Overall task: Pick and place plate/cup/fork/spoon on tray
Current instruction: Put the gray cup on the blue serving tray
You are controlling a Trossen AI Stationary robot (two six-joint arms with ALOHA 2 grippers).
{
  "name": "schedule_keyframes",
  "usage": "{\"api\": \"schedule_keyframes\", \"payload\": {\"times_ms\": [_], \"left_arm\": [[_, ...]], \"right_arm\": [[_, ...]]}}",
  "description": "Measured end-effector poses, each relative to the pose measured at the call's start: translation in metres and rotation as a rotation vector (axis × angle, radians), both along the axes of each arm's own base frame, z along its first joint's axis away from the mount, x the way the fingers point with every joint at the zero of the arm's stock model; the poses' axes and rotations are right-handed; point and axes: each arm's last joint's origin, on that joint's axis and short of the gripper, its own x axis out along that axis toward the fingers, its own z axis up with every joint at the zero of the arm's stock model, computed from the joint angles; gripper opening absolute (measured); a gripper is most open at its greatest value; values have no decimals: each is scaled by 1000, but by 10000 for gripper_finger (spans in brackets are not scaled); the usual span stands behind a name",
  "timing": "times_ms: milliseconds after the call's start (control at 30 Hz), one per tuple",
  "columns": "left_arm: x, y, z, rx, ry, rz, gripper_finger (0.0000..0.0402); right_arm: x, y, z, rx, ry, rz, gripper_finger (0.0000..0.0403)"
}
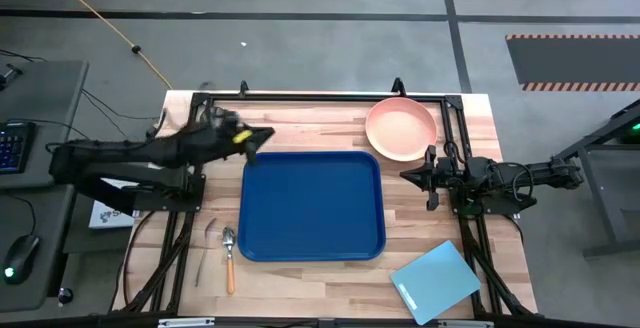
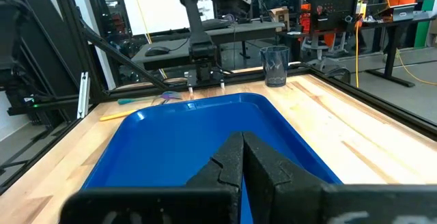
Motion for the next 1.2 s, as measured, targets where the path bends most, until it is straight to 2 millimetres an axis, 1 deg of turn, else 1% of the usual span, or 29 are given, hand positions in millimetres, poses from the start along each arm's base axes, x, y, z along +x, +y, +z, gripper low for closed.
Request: {"api": "schedule_keyframes", "payload": {"times_ms": [67,133,233,300,367,433,533,633,700,833,967,1100,1200], "left_arm": [[9,7,12,-45,174,-2,84],[13,15,27,-114,297,48,116],[11,30,46,-235,488,166,164],[7,42,54,-310,620,250,191],[0,54,54,-385,772,330,212],[-6,64,52,-450,884,386,226],[-11,79,37,-526,1009,438,233],[-13,93,23,-557,1047,467,234],[-14,103,13,-564,1044,481,234],[-21,117,1,-644,1034,503,234],[-30,127,-2,-671,1054,521,234],[-32,142,-8,-663,1050,535,234],[-30,151,-17,-693,1067,538,234]], "right_arm": [[0,0,0,0,0,-1,0],[0,0,0,0,0,0,0],[0,0,0,0,0,0,0],[0,0,0,0,0,0,0],[0,0,0,0,0,0,0],[0,0,0,0,0,0,0],[0,0,0,0,0,-1,0],[0,0,0,0,0,-1,0],[0,0,0,0,0,-1,0],[0,0,0,0,0,0,0],[0,0,0,0,0,0,0],[0,0,0,0,0,-1,0],[0,0,0,0,0,-1,0]]}}
